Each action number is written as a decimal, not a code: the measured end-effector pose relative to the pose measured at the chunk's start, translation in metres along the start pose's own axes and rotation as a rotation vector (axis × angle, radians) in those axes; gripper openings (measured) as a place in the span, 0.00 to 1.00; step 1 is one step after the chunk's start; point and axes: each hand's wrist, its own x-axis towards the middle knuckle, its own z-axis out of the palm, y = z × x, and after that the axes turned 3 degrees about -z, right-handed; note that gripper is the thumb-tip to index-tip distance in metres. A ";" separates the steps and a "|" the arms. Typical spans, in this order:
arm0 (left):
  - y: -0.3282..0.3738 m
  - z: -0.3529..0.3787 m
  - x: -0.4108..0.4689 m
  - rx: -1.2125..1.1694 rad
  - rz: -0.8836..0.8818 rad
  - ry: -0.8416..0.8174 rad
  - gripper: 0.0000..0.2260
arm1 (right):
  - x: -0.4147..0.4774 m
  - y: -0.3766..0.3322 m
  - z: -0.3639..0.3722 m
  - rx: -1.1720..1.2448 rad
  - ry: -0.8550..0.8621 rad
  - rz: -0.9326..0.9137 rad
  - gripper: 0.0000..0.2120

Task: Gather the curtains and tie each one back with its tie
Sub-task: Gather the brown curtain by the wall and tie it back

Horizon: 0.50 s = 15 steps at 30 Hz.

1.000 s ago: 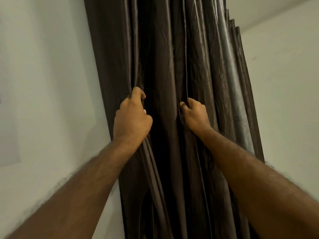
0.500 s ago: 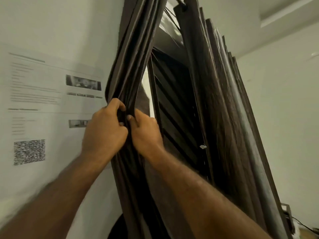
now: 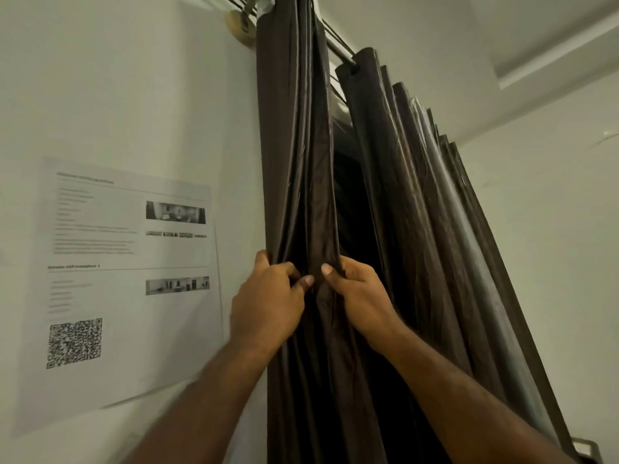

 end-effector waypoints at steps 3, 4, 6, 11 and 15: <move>0.003 0.013 0.004 -0.065 -0.036 -0.041 0.14 | 0.004 0.007 -0.016 0.098 -0.034 0.029 0.12; 0.004 0.017 0.003 -0.055 -0.049 -0.069 0.17 | 0.004 0.009 -0.020 0.137 -0.047 0.036 0.12; 0.006 0.026 0.002 0.005 -0.065 -0.098 0.21 | 0.005 0.012 -0.026 0.178 -0.071 0.039 0.13; 0.013 0.035 0.001 -0.084 -0.111 -0.041 0.06 | 0.009 0.018 -0.036 0.115 -0.101 0.030 0.12; 0.019 0.031 -0.008 -0.255 -0.081 0.000 0.05 | 0.016 0.024 -0.050 -0.497 0.183 0.076 0.10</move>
